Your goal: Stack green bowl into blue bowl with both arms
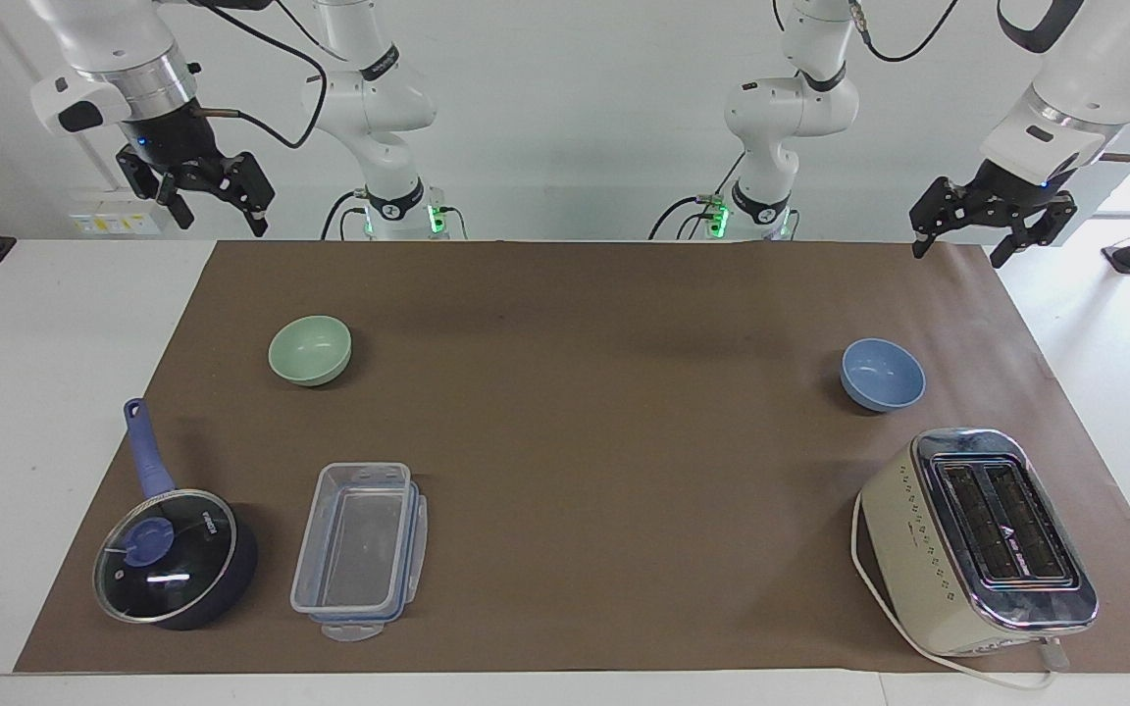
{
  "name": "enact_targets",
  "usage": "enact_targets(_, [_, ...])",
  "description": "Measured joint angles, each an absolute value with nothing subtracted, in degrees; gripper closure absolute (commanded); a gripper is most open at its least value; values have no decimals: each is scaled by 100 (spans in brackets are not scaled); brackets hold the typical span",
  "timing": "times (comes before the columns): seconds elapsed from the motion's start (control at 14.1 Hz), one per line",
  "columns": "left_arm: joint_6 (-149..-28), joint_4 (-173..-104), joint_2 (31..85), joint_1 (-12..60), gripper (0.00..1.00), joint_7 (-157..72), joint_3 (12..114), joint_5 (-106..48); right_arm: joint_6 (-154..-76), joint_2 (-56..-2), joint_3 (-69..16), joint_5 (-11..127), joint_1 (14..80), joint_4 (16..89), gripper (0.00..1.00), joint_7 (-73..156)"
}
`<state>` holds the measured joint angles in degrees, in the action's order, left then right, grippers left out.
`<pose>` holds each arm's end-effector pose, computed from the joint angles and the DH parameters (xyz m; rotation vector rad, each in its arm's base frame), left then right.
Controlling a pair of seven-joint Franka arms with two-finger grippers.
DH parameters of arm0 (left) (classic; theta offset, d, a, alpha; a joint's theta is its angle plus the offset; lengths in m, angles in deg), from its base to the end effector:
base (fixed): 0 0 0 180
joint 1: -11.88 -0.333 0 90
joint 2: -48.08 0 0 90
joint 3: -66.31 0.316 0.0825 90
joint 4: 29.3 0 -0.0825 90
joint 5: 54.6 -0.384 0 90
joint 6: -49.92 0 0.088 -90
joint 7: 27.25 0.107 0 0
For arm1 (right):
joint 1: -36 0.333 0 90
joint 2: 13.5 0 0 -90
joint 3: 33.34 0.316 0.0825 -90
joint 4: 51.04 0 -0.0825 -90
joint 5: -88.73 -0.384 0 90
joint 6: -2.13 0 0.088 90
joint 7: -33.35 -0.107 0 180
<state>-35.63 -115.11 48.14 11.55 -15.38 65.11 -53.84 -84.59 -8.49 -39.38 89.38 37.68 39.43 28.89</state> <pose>0.5472 -0.0098 0.6514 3.1084 -0.3486 -0.0067 0.5195 -0.0437 0.6623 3.1300 -0.2421 0.0338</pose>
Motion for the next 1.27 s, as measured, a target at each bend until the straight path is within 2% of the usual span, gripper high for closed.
enact_targets(1.27, [-3561, -11511, 4813, 1150, 0, -1512, 6518, -5384, -8642, -849, -3938, 8938, 3764, 3975, 0, 2888])
